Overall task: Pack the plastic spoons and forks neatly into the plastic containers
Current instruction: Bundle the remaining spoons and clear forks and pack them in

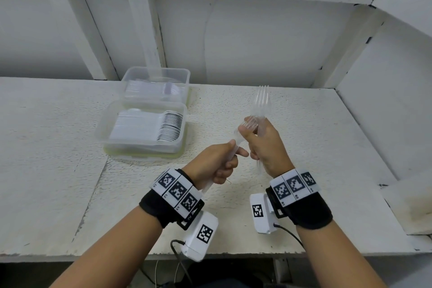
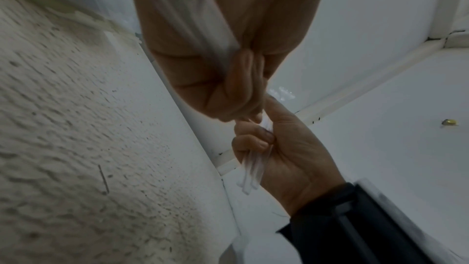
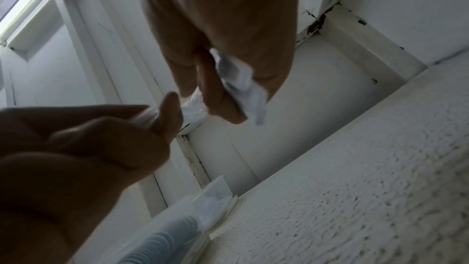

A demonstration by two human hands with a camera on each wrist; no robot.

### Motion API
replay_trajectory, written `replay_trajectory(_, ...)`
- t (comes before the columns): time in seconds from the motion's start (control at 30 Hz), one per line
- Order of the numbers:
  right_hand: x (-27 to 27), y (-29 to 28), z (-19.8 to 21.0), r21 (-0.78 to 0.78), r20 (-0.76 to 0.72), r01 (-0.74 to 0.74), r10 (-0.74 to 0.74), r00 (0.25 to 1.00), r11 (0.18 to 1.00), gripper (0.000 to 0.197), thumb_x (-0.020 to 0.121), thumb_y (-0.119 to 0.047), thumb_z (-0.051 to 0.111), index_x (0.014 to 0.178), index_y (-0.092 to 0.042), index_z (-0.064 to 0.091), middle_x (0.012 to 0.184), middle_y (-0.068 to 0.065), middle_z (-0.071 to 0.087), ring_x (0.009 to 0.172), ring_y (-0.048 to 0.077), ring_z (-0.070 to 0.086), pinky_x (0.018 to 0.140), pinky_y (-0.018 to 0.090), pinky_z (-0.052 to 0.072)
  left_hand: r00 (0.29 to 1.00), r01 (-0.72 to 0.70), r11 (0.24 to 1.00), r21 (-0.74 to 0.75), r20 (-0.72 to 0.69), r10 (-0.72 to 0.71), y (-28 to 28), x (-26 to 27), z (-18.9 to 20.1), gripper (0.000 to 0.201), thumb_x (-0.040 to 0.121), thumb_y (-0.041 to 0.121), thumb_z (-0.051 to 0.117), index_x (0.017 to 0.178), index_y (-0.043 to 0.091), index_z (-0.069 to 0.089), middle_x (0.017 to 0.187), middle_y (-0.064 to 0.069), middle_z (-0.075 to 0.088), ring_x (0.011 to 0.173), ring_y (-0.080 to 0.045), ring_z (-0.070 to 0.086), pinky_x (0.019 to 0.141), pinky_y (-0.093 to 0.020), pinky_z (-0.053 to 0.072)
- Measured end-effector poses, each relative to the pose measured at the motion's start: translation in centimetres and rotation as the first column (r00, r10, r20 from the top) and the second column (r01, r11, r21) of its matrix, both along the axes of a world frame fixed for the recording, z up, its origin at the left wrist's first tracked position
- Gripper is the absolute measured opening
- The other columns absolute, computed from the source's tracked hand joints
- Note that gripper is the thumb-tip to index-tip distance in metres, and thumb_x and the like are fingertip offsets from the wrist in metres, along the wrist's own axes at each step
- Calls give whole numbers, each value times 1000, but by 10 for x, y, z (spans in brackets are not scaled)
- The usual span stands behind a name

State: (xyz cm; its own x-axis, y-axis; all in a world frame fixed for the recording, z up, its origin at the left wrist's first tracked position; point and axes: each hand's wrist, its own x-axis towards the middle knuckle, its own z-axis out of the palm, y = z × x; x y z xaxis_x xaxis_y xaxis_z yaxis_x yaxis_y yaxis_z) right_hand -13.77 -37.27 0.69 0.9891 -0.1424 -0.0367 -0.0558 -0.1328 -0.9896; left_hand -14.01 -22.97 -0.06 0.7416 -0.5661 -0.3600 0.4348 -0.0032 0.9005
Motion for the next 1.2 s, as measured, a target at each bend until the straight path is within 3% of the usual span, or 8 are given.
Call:
replay_trajectory(0.17,-4,5,2,117,-85,148,-139,987,982,17,99,-31,37,109,-19,31,77,-1,41,44,5,31,37,16,26,989,-149,989,-17,-4,149,-1,4,2,29,101,30,32,94,14,55,56,8,36,41,-4,25,37,-15,20)
replay_trajectory(0.37,-13,13,-10,2,-9,83,-83,996,997,10,97,-24,48,98,-17,55,78,0,52,55,7,47,45,19,42,936,-345,937,-62,52,348,-10,3,-3,22,101,22,38,88,12,54,65,1,42,47,-6,39,43,-17,32)
replay_trajectory(0.5,-15,16,-17,-83,40,137,-134,990,987,16,96,-22,50,102,-13,62,77,-3,58,66,6,55,56,20,49,905,-418,900,-126,29,424,-16,2,-4,21,101,16,38,87,8,52,78,-5,58,65,-11,60,62,-26,53)
replay_trajectory(0.57,-16,16,-19,-130,71,170,-161,984,977,14,96,-23,50,98,-16,62,77,-7,59,70,4,54,63,19,48,891,-448,883,-143,14,454,-16,2,-5,21,100,16,38,88,7,53,88,-7,63,81,-16,65,74,-31,54)
replay_trajectory(0.63,-16,16,-21,-177,95,189,-175,980,966,16,95,-24,51,97,-15,64,76,-10,58,68,0,51,63,9,41,888,-455,877,-158,-2,460,-17,2,-5,20,100,17,39,89,7,53,99,-9,65,94,-19,65,82,-34,53)
replay_trajectory(0.77,-16,19,-24,-186,126,248,-227,966,951,16,92,-22,57,102,-13,65,89,-5,61,78,-1,54,67,3,39,889,-453,866,-213,-33,457,-19,0,-5,16,99,17,43,95,3,51,105,-14,67,103,-24,65,89,-39,53)
replay_trajectory(1.07,-16,29,-24,-315,166,227,-182,969,921,22,94,-25,53,102,-13,70,91,2,63,84,10,56,67,7,39,893,-441,861,-254,-26,450,-21,-2,-4,21,98,10,42,109,-3,54,96,-13,68,84,-17,68,69,-25,56)
replay_trajectory(1.2,-14,28,-27,-276,173,272,-231,958,922,13,91,-22,58,95,-10,56,80,-5,55,72,3,51,60,5,38,896,-437,859,-268,-39,443,-21,-4,-3,17,98,9,42,105,-2,54,95,-16,68,82,-20,69,65,-25,55)
